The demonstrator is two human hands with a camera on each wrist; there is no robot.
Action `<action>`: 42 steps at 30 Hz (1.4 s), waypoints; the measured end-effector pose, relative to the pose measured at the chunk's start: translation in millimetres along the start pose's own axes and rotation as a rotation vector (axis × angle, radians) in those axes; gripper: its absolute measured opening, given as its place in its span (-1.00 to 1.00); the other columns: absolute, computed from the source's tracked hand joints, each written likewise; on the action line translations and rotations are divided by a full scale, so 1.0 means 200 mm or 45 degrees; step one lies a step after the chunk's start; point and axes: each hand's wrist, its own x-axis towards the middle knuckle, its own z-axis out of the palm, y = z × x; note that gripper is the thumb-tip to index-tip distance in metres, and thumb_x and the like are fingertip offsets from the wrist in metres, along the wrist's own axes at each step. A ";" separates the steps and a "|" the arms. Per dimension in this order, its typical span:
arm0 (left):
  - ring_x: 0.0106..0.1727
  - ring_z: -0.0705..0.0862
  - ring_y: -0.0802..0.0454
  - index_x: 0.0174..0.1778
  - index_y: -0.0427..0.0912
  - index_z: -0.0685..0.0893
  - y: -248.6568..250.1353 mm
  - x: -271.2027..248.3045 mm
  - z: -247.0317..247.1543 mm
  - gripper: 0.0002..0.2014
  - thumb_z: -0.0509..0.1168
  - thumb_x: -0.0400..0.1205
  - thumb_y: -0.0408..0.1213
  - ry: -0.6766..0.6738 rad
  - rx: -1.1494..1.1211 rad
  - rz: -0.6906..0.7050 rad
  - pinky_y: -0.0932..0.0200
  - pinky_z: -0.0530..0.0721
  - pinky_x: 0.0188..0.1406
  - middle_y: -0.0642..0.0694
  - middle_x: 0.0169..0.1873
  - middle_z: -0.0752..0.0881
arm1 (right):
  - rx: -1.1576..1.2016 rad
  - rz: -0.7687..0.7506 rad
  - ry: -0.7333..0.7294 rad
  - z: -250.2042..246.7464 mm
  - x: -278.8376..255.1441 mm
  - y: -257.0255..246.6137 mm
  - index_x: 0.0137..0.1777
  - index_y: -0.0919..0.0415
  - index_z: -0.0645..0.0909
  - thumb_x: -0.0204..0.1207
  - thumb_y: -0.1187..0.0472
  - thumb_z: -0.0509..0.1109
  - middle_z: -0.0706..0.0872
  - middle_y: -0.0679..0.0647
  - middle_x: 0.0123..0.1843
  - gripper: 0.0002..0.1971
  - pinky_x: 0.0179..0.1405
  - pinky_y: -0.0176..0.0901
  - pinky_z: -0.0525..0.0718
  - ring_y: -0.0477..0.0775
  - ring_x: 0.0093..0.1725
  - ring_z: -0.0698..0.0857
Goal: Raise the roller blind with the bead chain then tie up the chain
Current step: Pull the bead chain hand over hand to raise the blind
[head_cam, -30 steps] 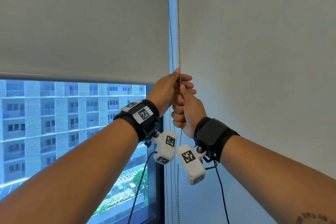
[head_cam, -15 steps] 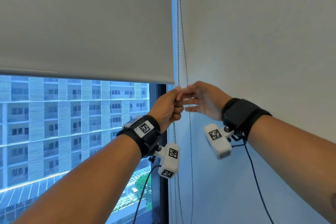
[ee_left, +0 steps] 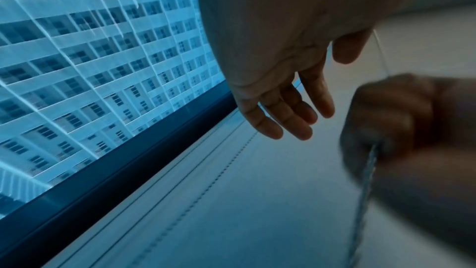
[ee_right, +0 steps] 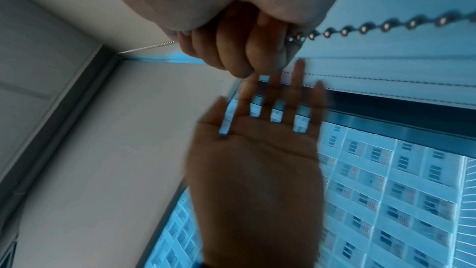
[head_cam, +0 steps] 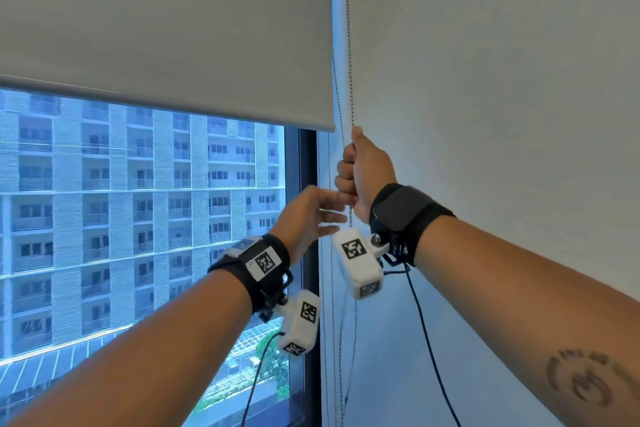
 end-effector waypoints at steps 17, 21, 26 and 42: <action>-0.20 0.79 -0.11 0.15 -0.30 0.64 0.40 0.13 0.14 -0.60 0.03 0.82 -0.07 -0.006 0.077 0.180 -0.19 0.74 0.14 -0.16 -0.28 0.70 | -0.063 0.077 -0.178 -0.07 -0.13 0.17 -0.43 -0.01 0.20 0.73 -0.28 0.05 0.15 -0.04 -0.51 -0.46 -0.65 -0.26 0.10 -0.04 -0.57 0.09; -0.45 0.48 0.05 -0.11 -0.17 0.55 0.35 0.13 0.20 -0.71 0.08 0.80 -0.09 0.018 -0.104 0.112 0.08 0.72 -0.31 -0.02 -0.47 0.44 | -0.209 0.065 -0.226 -0.12 -0.14 0.19 -0.40 -0.01 0.16 0.72 -0.29 0.06 0.12 -0.02 -0.49 -0.48 -0.59 -0.21 0.02 -0.01 -0.50 0.03; -0.56 0.13 0.14 -0.37 -0.04 0.43 0.28 0.14 0.22 -0.61 0.13 0.78 -0.01 0.122 -0.294 0.087 0.26 0.11 -0.68 0.07 -0.55 0.27 | -0.652 0.031 -0.490 -0.23 -0.08 0.14 -0.38 0.14 0.49 0.60 -0.06 0.24 0.51 0.09 -0.41 -0.63 -0.39 -0.16 0.45 0.07 -0.41 0.40; -0.58 0.26 0.11 -0.47 0.06 0.41 0.09 0.14 0.24 -0.61 0.25 0.67 0.05 0.181 -0.300 0.092 0.08 0.09 -0.43 0.07 -0.57 0.31 | -0.010 -0.020 -0.293 -0.01 0.18 -0.24 -0.10 0.24 0.58 0.73 -0.14 0.17 0.58 0.12 -0.32 -0.56 -0.24 -0.05 0.55 0.05 -0.39 0.51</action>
